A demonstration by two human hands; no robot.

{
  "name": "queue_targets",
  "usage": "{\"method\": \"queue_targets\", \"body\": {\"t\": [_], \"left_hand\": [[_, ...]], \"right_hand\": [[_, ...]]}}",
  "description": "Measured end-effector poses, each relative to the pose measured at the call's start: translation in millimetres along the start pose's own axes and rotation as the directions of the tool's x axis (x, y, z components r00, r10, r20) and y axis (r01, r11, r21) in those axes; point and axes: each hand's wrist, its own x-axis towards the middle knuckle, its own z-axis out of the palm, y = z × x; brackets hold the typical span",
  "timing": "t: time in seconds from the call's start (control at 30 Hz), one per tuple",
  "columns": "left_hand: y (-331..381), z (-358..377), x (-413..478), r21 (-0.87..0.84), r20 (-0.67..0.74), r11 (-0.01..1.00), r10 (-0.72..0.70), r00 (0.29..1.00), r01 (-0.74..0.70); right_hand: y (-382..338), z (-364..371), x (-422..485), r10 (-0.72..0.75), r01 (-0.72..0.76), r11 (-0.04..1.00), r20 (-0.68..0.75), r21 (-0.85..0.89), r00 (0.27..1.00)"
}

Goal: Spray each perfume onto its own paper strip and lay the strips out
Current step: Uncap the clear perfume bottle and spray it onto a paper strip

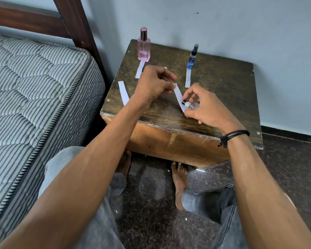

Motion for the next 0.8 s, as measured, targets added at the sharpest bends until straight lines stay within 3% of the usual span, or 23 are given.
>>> {"method": "queue_targets", "body": {"t": [0.17, 0.33, 0.5, 0.63, 0.8], "left_hand": [[0, -1, 0, -0.014, 0.0, 1.0, -0.007, 1.0, 0.007], [0, -3, 1, -0.021, -0.005, 1.0, -0.004, 1.0, 0.004], [-1, -3, 2, 0.009, -0.012, 1.0, 0.0, 1.0, 0.0], [0, -3, 0, 0.136, -0.036, 0.989, 0.055, 0.998, -0.05], [0, 2, -1, 0.389, -0.059, 0.906, 0.205, 0.977, -0.167]], "right_hand": [[0, -4, -2, 0.033, -0.032, 0.999, 0.033, -0.037, 0.999], [2, -15, -7, 0.094, -0.088, 0.995, 0.167, -0.04, 0.982], [6, -27, -8, 0.081, -0.084, 0.996, 0.157, 0.015, 0.984], [9, -29, -9, 0.07, -0.076, 0.996, 0.134, 0.039, 0.988], [10, -30, -9, 0.066, -0.072, 0.996, 0.106, 0.06, 0.992]]}}
